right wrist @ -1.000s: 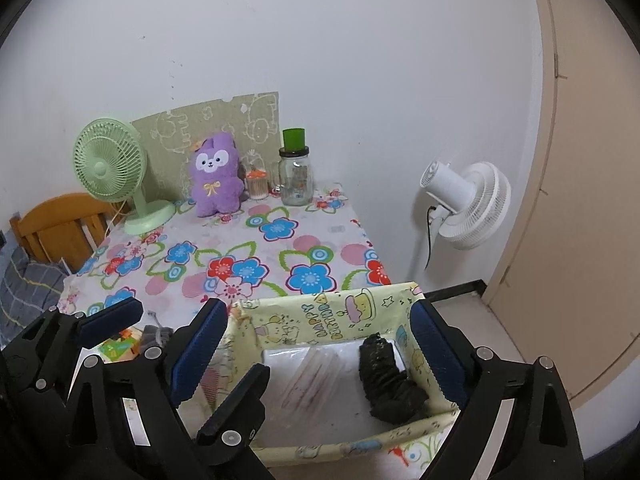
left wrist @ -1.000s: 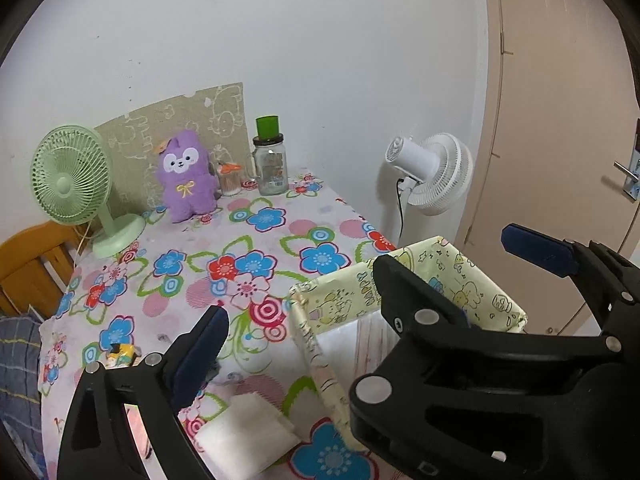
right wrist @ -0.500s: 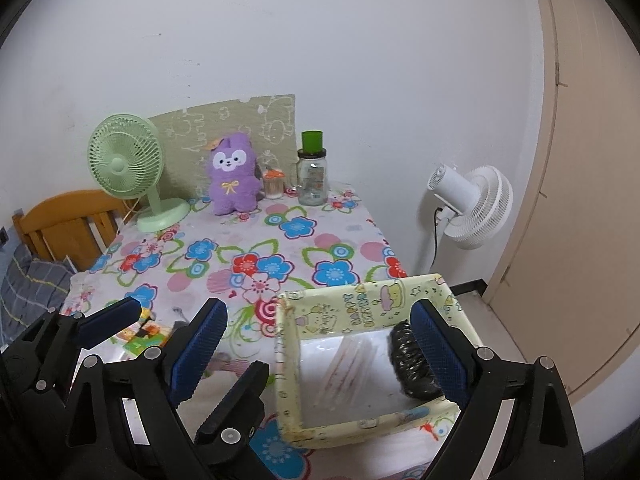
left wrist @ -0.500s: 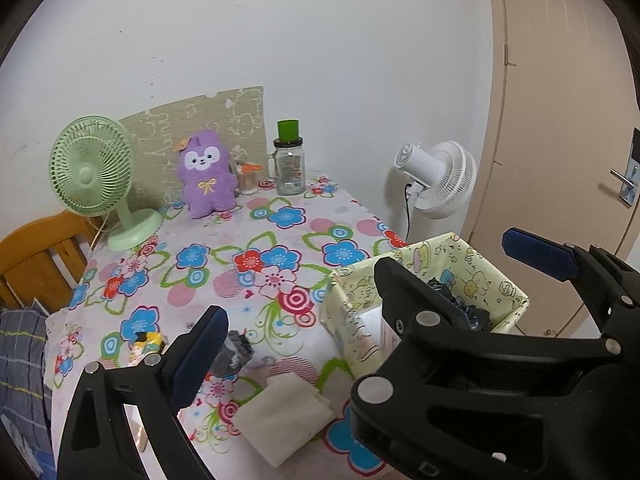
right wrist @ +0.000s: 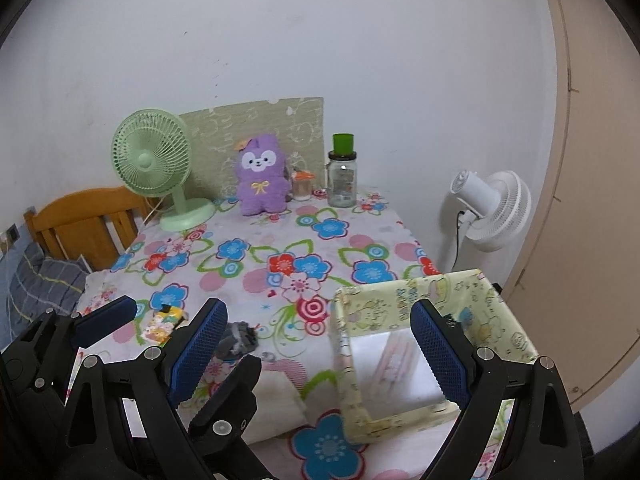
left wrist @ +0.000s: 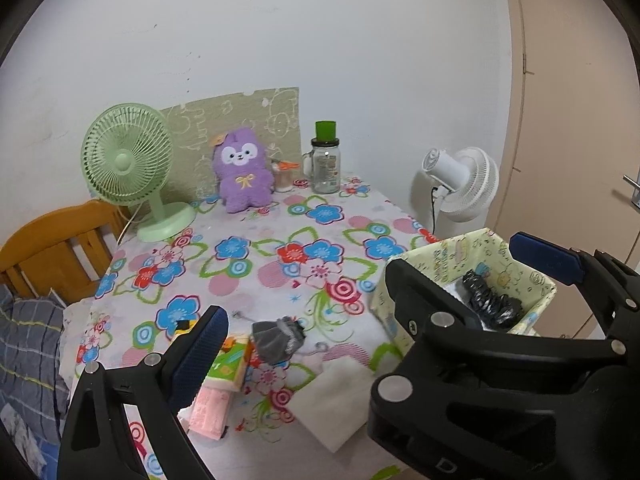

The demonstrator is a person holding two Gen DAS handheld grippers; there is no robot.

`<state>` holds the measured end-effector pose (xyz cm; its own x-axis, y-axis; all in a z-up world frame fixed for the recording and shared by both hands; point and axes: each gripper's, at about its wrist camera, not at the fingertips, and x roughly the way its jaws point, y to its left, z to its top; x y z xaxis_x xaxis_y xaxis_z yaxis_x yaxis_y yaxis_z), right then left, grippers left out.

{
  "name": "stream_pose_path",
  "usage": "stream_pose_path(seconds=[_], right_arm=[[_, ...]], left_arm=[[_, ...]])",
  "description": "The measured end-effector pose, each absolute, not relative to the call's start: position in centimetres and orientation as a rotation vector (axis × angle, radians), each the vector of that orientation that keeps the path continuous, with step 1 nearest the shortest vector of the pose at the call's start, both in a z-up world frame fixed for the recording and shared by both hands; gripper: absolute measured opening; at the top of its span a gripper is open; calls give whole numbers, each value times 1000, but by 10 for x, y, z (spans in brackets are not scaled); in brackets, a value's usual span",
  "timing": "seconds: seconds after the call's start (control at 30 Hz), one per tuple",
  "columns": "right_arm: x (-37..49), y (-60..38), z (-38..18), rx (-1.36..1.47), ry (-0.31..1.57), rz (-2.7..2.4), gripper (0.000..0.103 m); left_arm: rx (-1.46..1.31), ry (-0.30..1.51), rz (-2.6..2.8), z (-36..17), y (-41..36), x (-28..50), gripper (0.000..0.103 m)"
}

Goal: Organize soft objects
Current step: 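Withdraw both grippers from the box back over the table, then grasp the white folded towel with the right gripper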

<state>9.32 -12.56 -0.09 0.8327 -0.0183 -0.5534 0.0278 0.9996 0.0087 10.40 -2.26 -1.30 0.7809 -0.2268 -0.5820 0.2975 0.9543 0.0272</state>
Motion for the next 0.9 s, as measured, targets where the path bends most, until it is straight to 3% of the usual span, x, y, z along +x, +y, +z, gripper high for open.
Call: stream_pose_path(seconds=[0.9], right_arm=[[102,-69,-91,20,678,109,95]], left_arm=[[119,732,-198,-98,32,106,98]])
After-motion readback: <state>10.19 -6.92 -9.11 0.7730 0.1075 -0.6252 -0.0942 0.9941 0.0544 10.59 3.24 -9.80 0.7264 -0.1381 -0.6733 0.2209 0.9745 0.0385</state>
